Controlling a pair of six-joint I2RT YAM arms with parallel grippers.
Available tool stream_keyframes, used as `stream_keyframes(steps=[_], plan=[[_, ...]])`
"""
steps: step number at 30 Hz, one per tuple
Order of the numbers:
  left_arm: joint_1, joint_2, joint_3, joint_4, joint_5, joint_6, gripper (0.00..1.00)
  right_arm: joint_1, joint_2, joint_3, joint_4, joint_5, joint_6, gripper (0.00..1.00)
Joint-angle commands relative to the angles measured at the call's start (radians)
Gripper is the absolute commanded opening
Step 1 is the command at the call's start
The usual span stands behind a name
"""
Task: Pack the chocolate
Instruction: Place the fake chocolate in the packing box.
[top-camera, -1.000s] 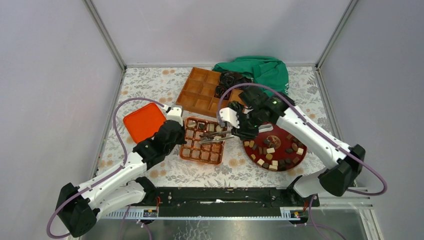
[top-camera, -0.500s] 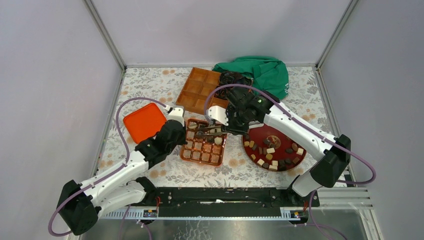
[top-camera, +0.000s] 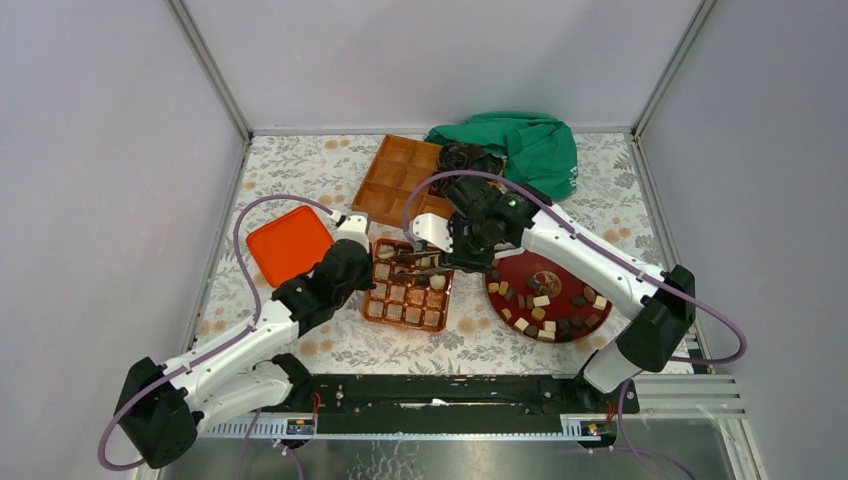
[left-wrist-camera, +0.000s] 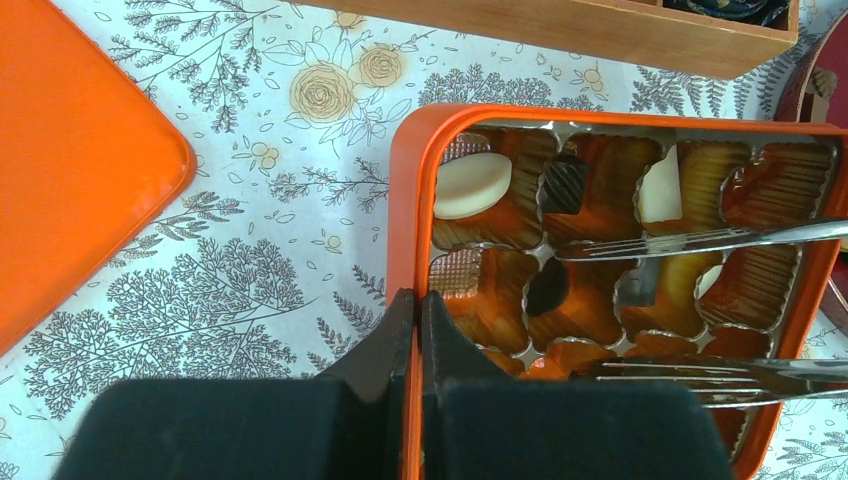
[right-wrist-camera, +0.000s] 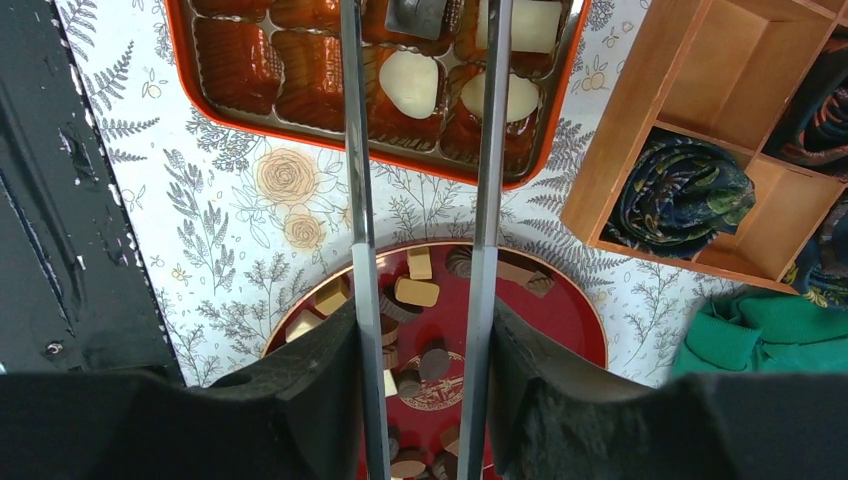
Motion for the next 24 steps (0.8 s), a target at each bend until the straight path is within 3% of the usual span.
stream_keyframes(steps=[1,5,7,14,19,24], plan=[[-0.005,-0.004,0.033,0.105,0.001,-0.035,0.00,0.008,-0.007,0.063,-0.005,-0.042,0.020,0.48],[-0.004,0.006,0.039,0.082,-0.025,-0.038,0.00,-0.010,-0.034,0.077,-0.058,-0.120,0.006,0.45],[-0.003,0.013,0.044,0.065,-0.037,-0.043,0.00,-0.077,-0.071,0.075,-0.092,-0.223,-0.005,0.43],[-0.001,0.016,0.058,0.046,-0.026,-0.042,0.00,-0.447,-0.339,-0.171,-0.070,-0.394,0.002,0.44],[0.003,0.008,0.061,0.036,-0.010,-0.046,0.00,-0.734,-0.485,-0.372,-0.110,-0.390,-0.093,0.44],[0.005,-0.009,0.060,0.027,-0.006,-0.048,0.00,-0.946,-0.495,-0.416,-0.220,-0.332,-0.254,0.44]])
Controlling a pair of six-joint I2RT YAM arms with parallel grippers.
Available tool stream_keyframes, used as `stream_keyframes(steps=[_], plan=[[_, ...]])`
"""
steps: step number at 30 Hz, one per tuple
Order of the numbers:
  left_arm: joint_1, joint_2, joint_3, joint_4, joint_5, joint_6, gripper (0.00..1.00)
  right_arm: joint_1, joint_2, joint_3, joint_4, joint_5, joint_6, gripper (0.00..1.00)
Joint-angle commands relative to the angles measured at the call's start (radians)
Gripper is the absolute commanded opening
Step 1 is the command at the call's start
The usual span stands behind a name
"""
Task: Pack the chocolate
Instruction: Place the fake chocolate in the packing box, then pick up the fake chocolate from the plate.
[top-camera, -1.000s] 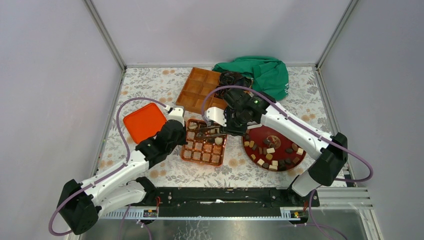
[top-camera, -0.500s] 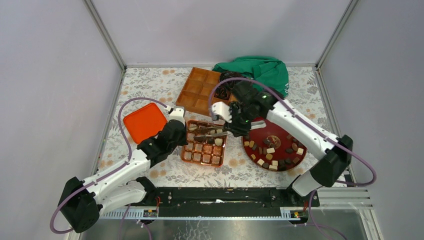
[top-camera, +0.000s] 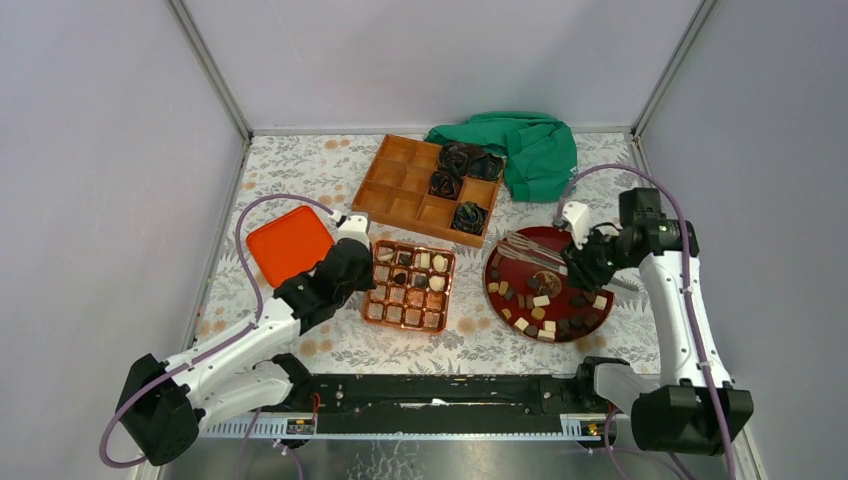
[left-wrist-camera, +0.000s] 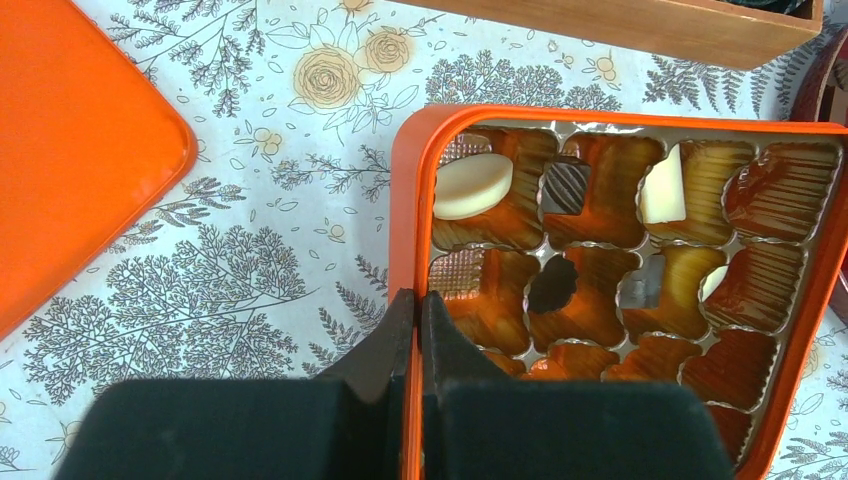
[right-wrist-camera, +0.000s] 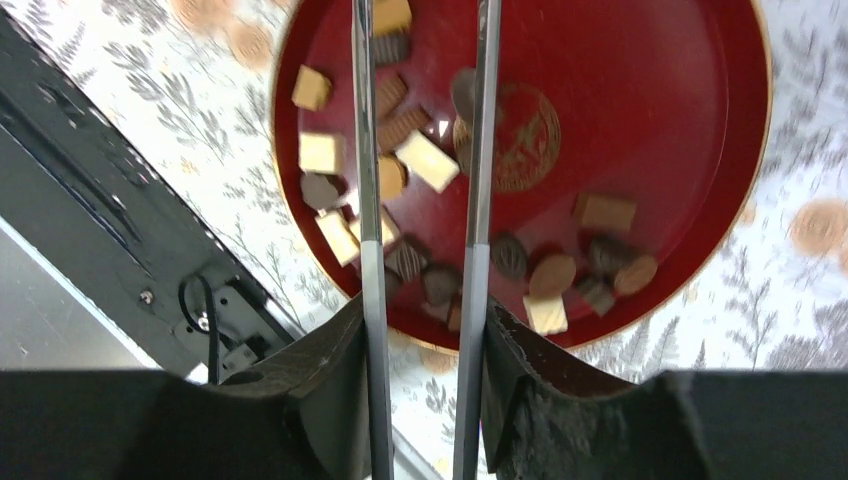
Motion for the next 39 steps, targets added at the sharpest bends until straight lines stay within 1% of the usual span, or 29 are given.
stream_keyframes(steps=[1,6,17,30,39], plan=[[0.004,-0.035,0.048,0.057,0.001,-0.028,0.00,-0.135,-0.001,-0.016,-0.094,0.020,-0.174,0.44],[0.007,-0.049,0.048,0.051,0.006,-0.028,0.00,-0.185,0.009,-0.043,-0.145,0.112,-0.247,0.44],[0.007,-0.055,0.050,0.042,0.006,-0.029,0.00,-0.207,-0.032,-0.134,-0.144,0.264,-0.277,0.45],[0.007,-0.064,0.048,0.042,0.016,-0.030,0.00,-0.222,0.007,-0.137,-0.106,0.300,-0.275,0.47],[0.011,-0.053,0.050,0.042,0.025,-0.030,0.00,-0.222,0.080,-0.134,-0.072,0.263,-0.277,0.48]])
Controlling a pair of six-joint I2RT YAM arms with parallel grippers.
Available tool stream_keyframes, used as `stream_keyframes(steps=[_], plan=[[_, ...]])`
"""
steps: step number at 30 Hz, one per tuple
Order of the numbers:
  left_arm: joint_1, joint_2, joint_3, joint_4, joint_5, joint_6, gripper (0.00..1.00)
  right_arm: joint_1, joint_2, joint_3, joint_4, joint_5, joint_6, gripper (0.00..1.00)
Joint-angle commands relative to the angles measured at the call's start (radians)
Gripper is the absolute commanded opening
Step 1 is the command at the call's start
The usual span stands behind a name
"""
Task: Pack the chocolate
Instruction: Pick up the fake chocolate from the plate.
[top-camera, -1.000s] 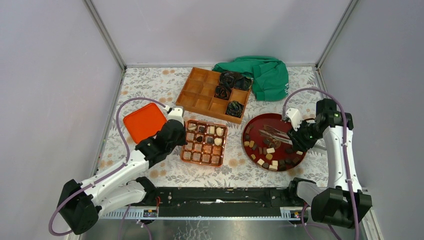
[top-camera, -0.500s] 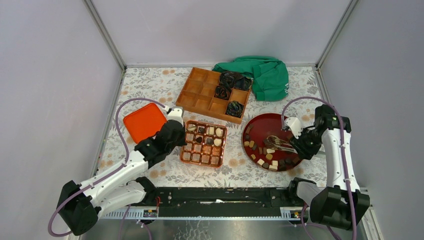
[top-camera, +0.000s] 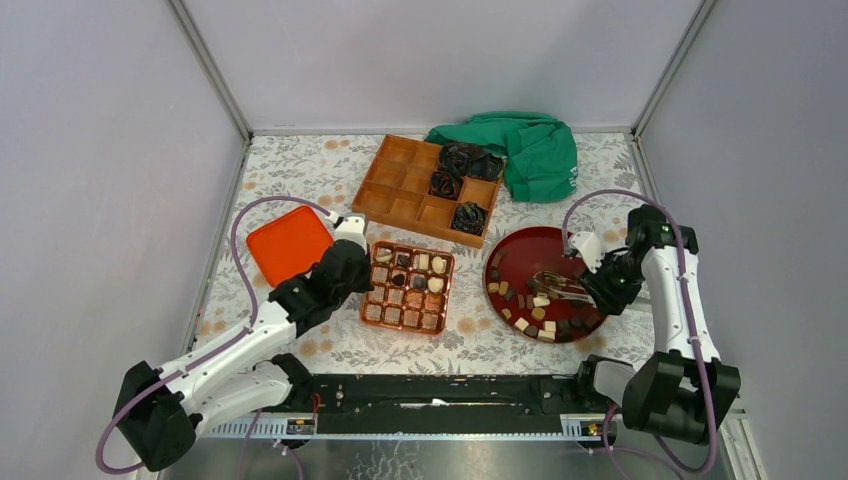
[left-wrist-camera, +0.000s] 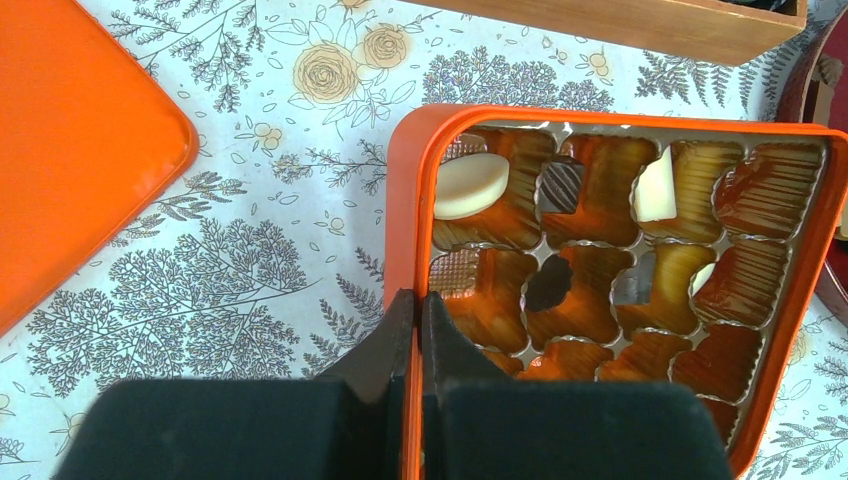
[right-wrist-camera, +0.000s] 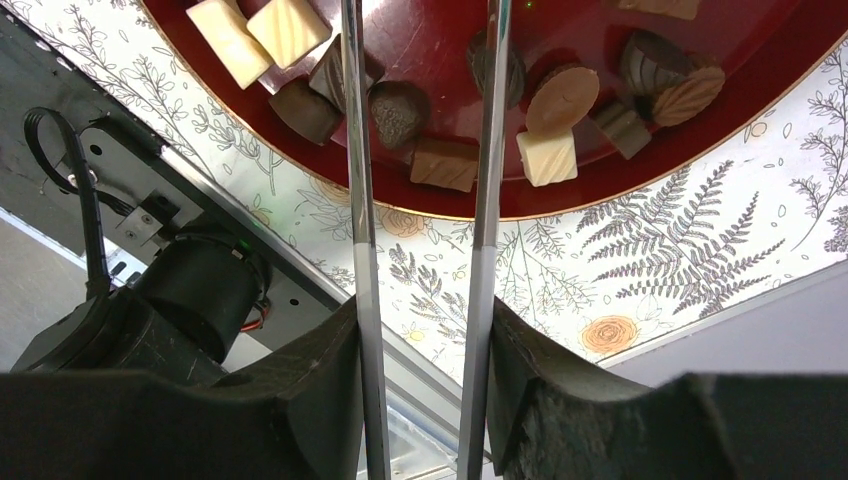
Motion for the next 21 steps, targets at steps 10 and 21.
stream_keyframes(steps=[10,21], plan=[[0.021,-0.001,0.050,0.074,0.029,-0.032,0.00,-0.005,0.095,0.029,0.051,-0.073,-0.019,0.47],[0.029,0.009,0.051,0.076,0.051,-0.035,0.00,0.007,0.108,0.037,0.066,-0.089,-0.022,0.42]])
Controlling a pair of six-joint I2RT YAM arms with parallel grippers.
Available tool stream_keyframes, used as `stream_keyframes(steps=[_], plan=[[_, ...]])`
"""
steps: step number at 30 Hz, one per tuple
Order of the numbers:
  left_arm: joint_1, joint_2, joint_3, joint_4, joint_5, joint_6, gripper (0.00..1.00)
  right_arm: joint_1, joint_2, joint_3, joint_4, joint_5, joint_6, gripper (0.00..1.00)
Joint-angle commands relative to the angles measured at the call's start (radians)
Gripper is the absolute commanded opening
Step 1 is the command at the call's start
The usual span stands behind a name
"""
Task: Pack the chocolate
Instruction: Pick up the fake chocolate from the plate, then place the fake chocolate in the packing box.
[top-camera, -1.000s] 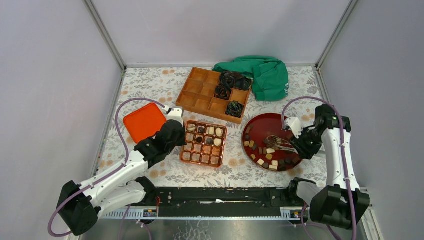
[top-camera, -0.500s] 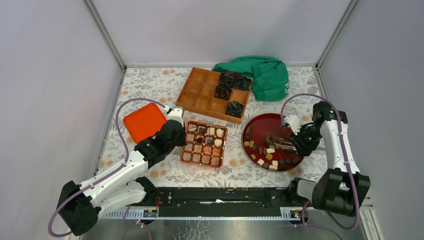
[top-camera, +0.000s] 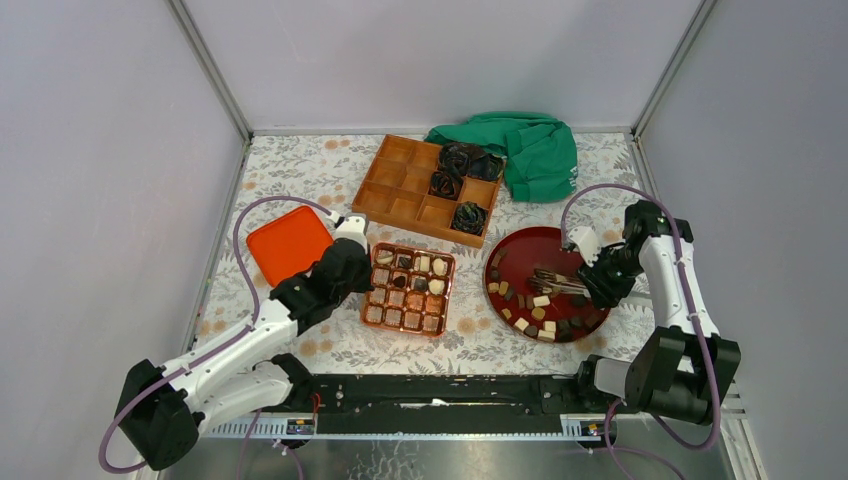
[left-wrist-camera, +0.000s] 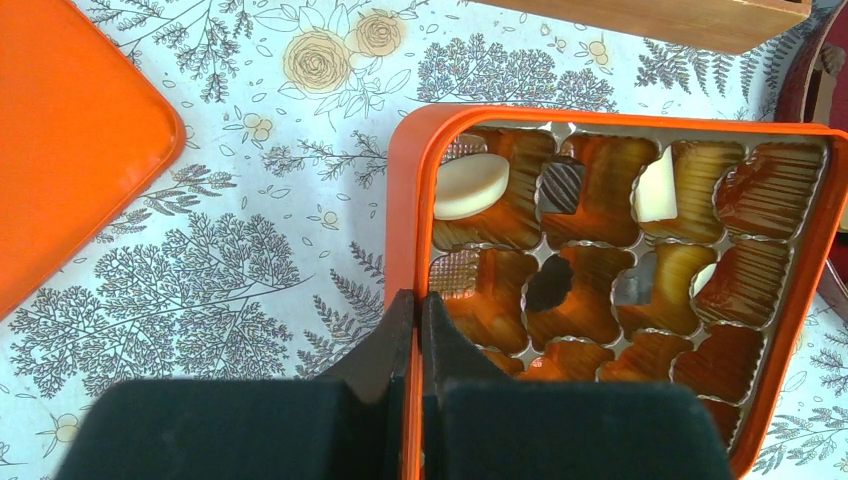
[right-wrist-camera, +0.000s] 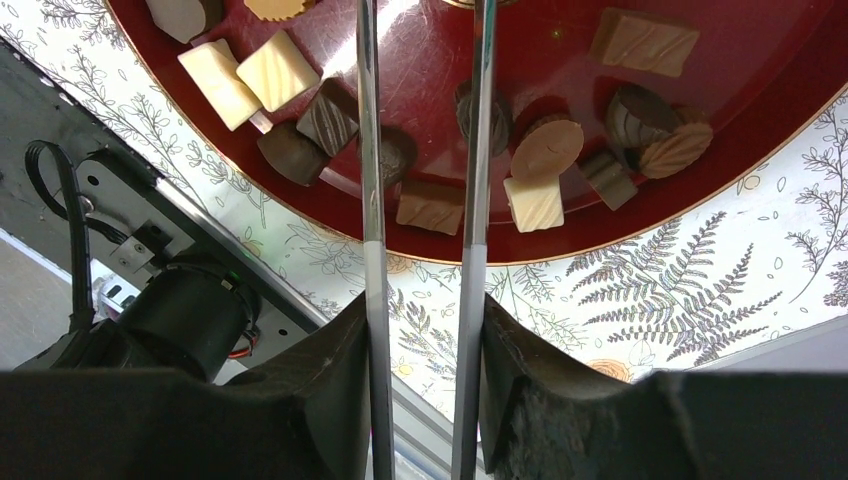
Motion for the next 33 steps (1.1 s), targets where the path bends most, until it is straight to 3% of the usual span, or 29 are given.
stream_keyframes(steps=[1,11,17,24,29,33], plan=[[0.006,-0.007,0.050,0.076,0.014,-0.032,0.00,0.009,0.008,0.036,-0.003,-0.039,-0.012,0.42],[0.006,-0.001,0.051,0.076,0.026,-0.032,0.00,0.024,0.020,0.036,0.001,-0.043,-0.003,0.38],[0.006,0.002,0.050,0.076,0.035,-0.033,0.00,0.024,0.004,0.103,-0.047,-0.088,0.004,0.17],[0.006,0.007,0.048,0.090,0.076,-0.036,0.00,0.044,-0.032,0.187,-0.107,-0.199,0.003,0.01],[0.007,0.007,0.045,0.105,0.100,-0.031,0.00,0.184,-0.083,0.230,-0.089,-0.304,0.045,0.00],[0.007,0.007,0.043,0.113,0.108,-0.029,0.00,0.374,-0.101,0.270,0.003,-0.363,0.154,0.00]])
